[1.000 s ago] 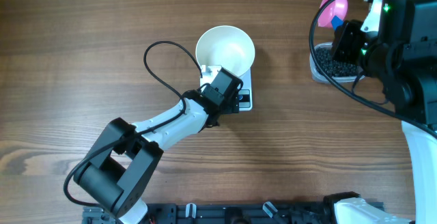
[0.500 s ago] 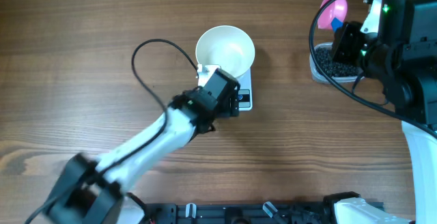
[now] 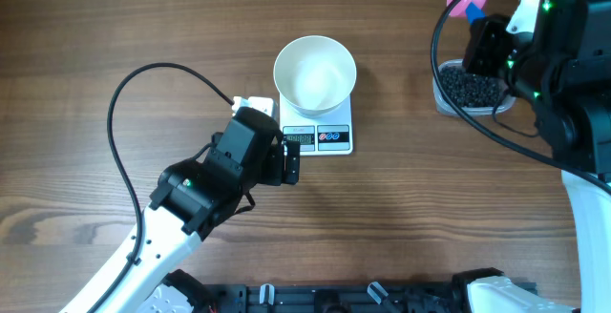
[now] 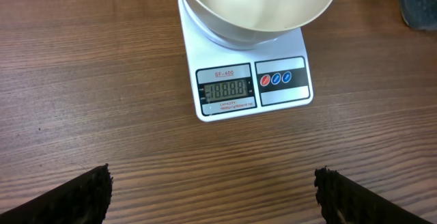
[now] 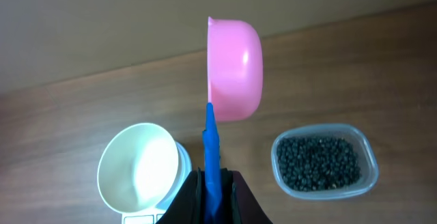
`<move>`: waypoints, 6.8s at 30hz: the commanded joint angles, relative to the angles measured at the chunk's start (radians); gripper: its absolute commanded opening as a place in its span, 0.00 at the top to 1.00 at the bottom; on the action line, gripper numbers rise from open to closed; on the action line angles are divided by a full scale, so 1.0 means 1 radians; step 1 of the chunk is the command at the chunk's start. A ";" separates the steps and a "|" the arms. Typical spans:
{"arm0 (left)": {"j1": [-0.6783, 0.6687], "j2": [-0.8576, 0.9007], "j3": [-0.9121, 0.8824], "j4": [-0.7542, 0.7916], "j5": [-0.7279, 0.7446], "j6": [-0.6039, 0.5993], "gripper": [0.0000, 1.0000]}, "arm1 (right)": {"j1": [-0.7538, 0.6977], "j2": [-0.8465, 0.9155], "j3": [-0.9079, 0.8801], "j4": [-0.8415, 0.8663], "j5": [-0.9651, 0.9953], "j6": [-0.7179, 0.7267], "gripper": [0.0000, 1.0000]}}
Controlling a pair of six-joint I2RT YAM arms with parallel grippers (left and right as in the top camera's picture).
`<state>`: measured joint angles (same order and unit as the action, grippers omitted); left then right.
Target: Scoop item into bowl and weigh 150g on scale
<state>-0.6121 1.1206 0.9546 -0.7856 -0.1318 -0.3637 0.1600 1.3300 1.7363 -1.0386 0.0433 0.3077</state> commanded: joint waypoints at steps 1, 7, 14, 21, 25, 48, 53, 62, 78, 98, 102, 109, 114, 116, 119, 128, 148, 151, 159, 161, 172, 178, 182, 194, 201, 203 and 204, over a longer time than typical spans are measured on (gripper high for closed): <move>0.006 0.008 -0.003 -0.001 0.008 0.020 0.00 | -0.004 0.008 0.018 0.048 0.009 0.029 0.96; 0.006 0.008 -0.003 -0.001 0.008 0.020 0.00 | -0.004 0.013 0.018 0.229 0.014 0.083 0.96; 0.006 0.008 -0.003 -0.001 0.008 0.020 0.00 | -0.005 0.013 0.018 0.291 0.343 0.085 0.96; 0.006 0.008 -0.003 -0.001 0.008 0.020 0.00 | -0.005 0.029 0.018 0.472 0.837 0.085 0.96; 0.006 0.008 -0.003 -0.001 0.008 0.020 0.00 | -0.005 0.031 0.018 0.514 0.844 0.085 0.96; 0.006 0.008 -0.003 -0.001 0.008 0.020 0.00 | -0.005 0.058 0.017 0.483 0.625 -0.073 0.95; 0.006 0.008 -0.003 -0.001 0.008 0.020 0.00 | -0.005 0.073 0.017 0.580 0.557 -0.126 0.96; 0.006 0.008 -0.003 -0.001 0.008 0.020 0.00 | -0.005 0.086 0.017 0.673 0.557 -0.176 0.96; 0.006 0.008 -0.003 -0.001 0.008 0.020 0.00 | -0.004 0.157 0.017 0.692 0.294 -0.173 0.96; 0.306 0.011 0.132 -0.063 0.371 0.259 0.00 | -0.005 0.085 0.017 0.004 -0.026 -0.151 0.96; 0.243 0.046 0.173 -0.117 0.369 0.333 0.00 | -0.005 0.085 0.017 -0.011 -0.030 -0.178 0.96; 0.118 0.140 0.173 0.001 0.123 0.086 0.00 | -0.027 0.085 0.017 0.043 -0.031 -0.188 0.95; 0.030 0.140 0.173 0.019 -0.036 0.071 0.00 | -0.171 0.086 0.017 0.039 -0.163 -0.205 0.96; 0.030 0.140 0.173 0.020 -0.034 0.072 0.00 | -0.201 0.086 0.017 0.036 -0.197 -0.204 0.96; 0.030 0.140 0.173 0.047 0.075 0.182 0.00 | -0.209 0.086 0.017 0.028 -0.199 -0.224 0.96; -0.016 0.140 0.173 0.060 0.071 0.138 0.00 | -0.209 0.086 0.017 0.028 -0.199 -0.227 0.96; -0.036 0.142 0.173 0.023 -0.028 0.068 0.00 | -0.209 0.086 0.017 -0.033 -0.198 -0.227 0.96; -0.035 0.142 0.173 0.004 -0.054 0.068 0.00 | -0.209 0.086 0.017 -0.055 -0.183 -0.229 0.96; 0.004 0.142 0.173 -0.023 0.003 0.125 0.00 | -0.209 0.086 0.017 -0.100 -0.145 -0.229 0.96; 0.022 0.142 0.173 -0.022 0.037 0.124 0.00 | -0.209 0.086 0.017 -0.101 -0.145 -0.229 0.96; -0.009 0.142 0.173 -0.014 -0.049 0.007 0.00 | -0.209 0.086 0.017 -0.106 -0.145 -0.229 0.96; -0.019 0.142 0.173 -0.015 -0.083 0.008 0.00 | -0.209 0.086 0.017 -0.100 -0.145 -0.229 0.96; -0.019 0.142 0.173 -0.016 -0.076 0.010 0.00 | -0.209 0.086 0.017 -0.100 -0.145 -0.229 0.96; -0.019 0.142 0.173 -0.015 -0.034 0.094 0.00 | -0.209 0.086 0.017 -0.100 -0.145 -0.229 0.96; -0.019 0.142 0.173 -0.016 -0.034 0.095 0.00 | -0.209 0.086 0.017 -0.099 -0.146 -0.226 0.96; -0.019 0.142 0.173 -0.016 -0.034 0.094 0.00 | -0.209 0.086 0.017 -0.098 -0.145 -0.226 0.96; -0.019 0.142 0.173 -0.016 -0.034 0.094 0.00 | -0.209 0.086 0.017 -0.094 -0.145 -0.227 0.96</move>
<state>-0.6285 1.2606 1.1122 -0.8040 -0.1745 -0.2825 -0.0479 1.4315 1.7420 -1.1446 -0.1223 0.0990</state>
